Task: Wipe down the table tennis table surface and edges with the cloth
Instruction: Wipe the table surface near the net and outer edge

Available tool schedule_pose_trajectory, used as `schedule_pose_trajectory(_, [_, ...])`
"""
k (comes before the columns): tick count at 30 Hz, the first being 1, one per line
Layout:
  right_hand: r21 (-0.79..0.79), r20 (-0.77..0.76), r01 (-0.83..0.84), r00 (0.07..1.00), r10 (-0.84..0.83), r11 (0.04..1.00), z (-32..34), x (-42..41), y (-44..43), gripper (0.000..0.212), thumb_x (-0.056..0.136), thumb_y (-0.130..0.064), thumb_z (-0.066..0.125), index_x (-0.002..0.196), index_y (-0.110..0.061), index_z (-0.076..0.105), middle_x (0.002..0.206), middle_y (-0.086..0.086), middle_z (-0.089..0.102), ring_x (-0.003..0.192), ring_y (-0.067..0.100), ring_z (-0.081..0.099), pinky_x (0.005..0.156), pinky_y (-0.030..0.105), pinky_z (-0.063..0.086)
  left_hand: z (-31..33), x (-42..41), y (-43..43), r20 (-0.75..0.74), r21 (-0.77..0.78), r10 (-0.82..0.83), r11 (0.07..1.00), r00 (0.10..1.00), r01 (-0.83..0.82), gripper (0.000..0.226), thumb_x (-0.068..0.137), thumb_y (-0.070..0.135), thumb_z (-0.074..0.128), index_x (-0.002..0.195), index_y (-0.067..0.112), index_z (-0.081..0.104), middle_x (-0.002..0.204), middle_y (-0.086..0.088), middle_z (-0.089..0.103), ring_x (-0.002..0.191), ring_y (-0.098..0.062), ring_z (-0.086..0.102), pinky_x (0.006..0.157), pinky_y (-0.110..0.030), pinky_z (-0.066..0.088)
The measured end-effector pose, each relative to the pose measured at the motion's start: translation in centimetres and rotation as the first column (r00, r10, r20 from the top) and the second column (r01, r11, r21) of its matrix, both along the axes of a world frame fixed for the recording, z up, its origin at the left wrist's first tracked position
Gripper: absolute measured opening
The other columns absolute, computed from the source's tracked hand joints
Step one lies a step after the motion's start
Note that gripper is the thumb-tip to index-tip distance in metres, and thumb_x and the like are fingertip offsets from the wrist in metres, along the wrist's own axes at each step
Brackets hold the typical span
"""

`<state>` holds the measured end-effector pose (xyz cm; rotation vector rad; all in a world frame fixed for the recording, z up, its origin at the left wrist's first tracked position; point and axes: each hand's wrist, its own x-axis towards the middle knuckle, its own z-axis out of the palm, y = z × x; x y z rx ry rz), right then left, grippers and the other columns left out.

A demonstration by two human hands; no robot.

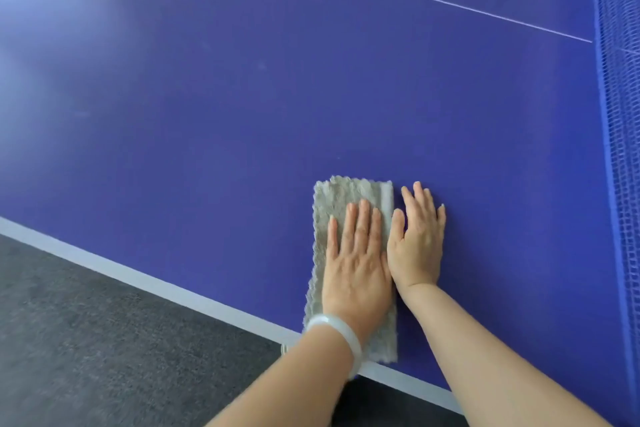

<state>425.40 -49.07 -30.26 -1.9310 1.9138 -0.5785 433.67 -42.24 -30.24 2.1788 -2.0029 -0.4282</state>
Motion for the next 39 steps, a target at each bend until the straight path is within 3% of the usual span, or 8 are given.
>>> schedule_pose_trajectory(5, [0.003, -0.170, -0.102, 0.980, 0.101, 0.995, -0.5, -0.7, 0.3, 0.053, 0.100, -0.024, 0.048, 0.149, -0.006, 0.039, 0.160, 0.012, 0.028, 0.151, 0.025, 0.019, 0.124, 0.047, 0.006, -0.2, 2.4, 5.2, -0.029, -0.111, -0.231, 0.968, 0.973, 0.226, 0.058, 0.103, 0.033, 0.028, 0.158, 0.018, 0.014, 0.166, 0.001, 0.007, 0.152, -0.017, 0.001, 0.121, -0.045, 0.012])
schedule_pose_trajectory(10, [0.028, -0.359, -0.120, 0.925, 0.122, 0.992, -0.6, 0.3, 0.5, 0.064, 0.097, -0.038, 0.050, 0.148, -0.002, 0.036, 0.159, 0.018, 0.028, 0.149, 0.033, 0.021, 0.122, 0.054, 0.012, 0.0, 13.2, 4.0, 0.056, -0.061, 0.127, 0.990, 0.990, -0.123, 0.059, 0.100, 0.036, 0.022, 0.157, 0.025, 0.017, 0.165, 0.005, 0.009, 0.152, -0.013, 0.001, 0.124, -0.043, 0.004])
schedule_pose_trajectory(14, [0.028, -0.421, -0.093, 0.902, 0.096, 0.995, -0.7, 0.8, 0.4, 0.063, 0.098, -0.040, 0.045, 0.147, -0.001, 0.037, 0.157, 0.021, 0.030, 0.148, 0.036, 0.024, 0.121, 0.057, 0.015, -0.1, 11.9, 2.4, 0.070, -0.024, 0.369, 0.929, 0.927, -0.369, 0.063, 0.099, 0.035, 0.017, 0.158, 0.021, 0.002, 0.165, 0.001, -0.003, 0.151, -0.017, -0.011, 0.123, -0.044, -0.005])
schedule_pose_trajectory(21, [0.046, -0.446, -0.154, 0.881, 0.158, 0.987, -0.8, 0.4, 0.4, 0.072, 0.094, -0.040, 0.052, 0.150, 0.001, 0.031, 0.161, 0.019, 0.023, 0.150, 0.035, 0.017, 0.121, 0.057, 0.011, 0.1, 8.7, 4.1, 0.030, -0.049, -0.262, 0.963, 0.965, 0.263, 0.058, 0.102, 0.038, 0.028, 0.158, 0.026, 0.016, 0.165, 0.006, 0.006, 0.152, -0.014, -0.002, 0.123, -0.042, 0.001])
schedule_pose_trajectory(27, [0.051, -0.517, -0.238, 0.825, 0.230, 0.970, -0.4, 1.0, 0.8, 0.078, 0.096, -0.051, 0.018, 0.154, 0.000, 0.024, 0.162, 0.017, 0.021, 0.151, 0.030, 0.016, 0.121, 0.058, 0.010, 0.3, 21.8, 2.7, 0.124, -0.029, 0.049, 0.999, 0.991, -0.046, 0.060, 0.100, 0.043, 0.019, 0.157, 0.030, 0.011, 0.164, 0.009, 0.006, 0.151, -0.011, -0.005, 0.124, -0.038, -0.002])
schedule_pose_trajectory(31, [0.047, -0.520, -0.387, 0.777, 0.354, 0.921, -0.2, 0.8, 1.1, 0.061, 0.099, -0.032, 0.020, 0.152, -0.003, 0.031, 0.161, 0.015, 0.025, 0.150, 0.031, 0.022, 0.120, 0.057, 0.020, -0.2, 21.5, 2.3, 0.093, -0.020, 0.083, 0.996, 0.992, -0.081, 0.060, 0.100, 0.040, 0.023, 0.158, 0.029, 0.012, 0.165, 0.009, 0.007, 0.152, -0.012, -0.002, 0.123, -0.041, 0.002])
schedule_pose_trajectory(34, [-0.018, -0.516, -0.533, 0.730, 0.449, 0.846, -0.4, 1.2, 1.2, 0.060, 0.090, -0.002, 0.051, 0.148, 0.001, 0.038, 0.157, 0.019, 0.032, 0.146, 0.033, 0.031, 0.118, 0.053, 0.028, -0.3, 21.7, 2.5, 0.093, -0.028, 0.080, 0.997, 0.992, -0.078, 0.060, 0.100, 0.041, 0.024, 0.158, 0.029, 0.012, 0.165, 0.010, 0.006, 0.152, -0.011, -0.004, 0.123, -0.040, 0.001])
schedule_pose_trajectory(39, [0.026, -0.344, -0.349, 0.877, 0.336, 0.937, 0.3, 6.9, 1.3, 0.065, 0.092, -0.005, 0.055, 0.152, 0.001, 0.029, 0.161, 0.016, 0.023, 0.151, 0.028, 0.019, 0.123, 0.046, 0.016, -0.1, 21.8, 2.4, 0.067, -0.023, 0.069, 0.997, 0.995, -0.068, 0.060, 0.099, 0.040, 0.025, 0.158, 0.028, 0.015, 0.165, 0.008, 0.009, 0.152, -0.013, 0.000, 0.123, -0.041, 0.003])
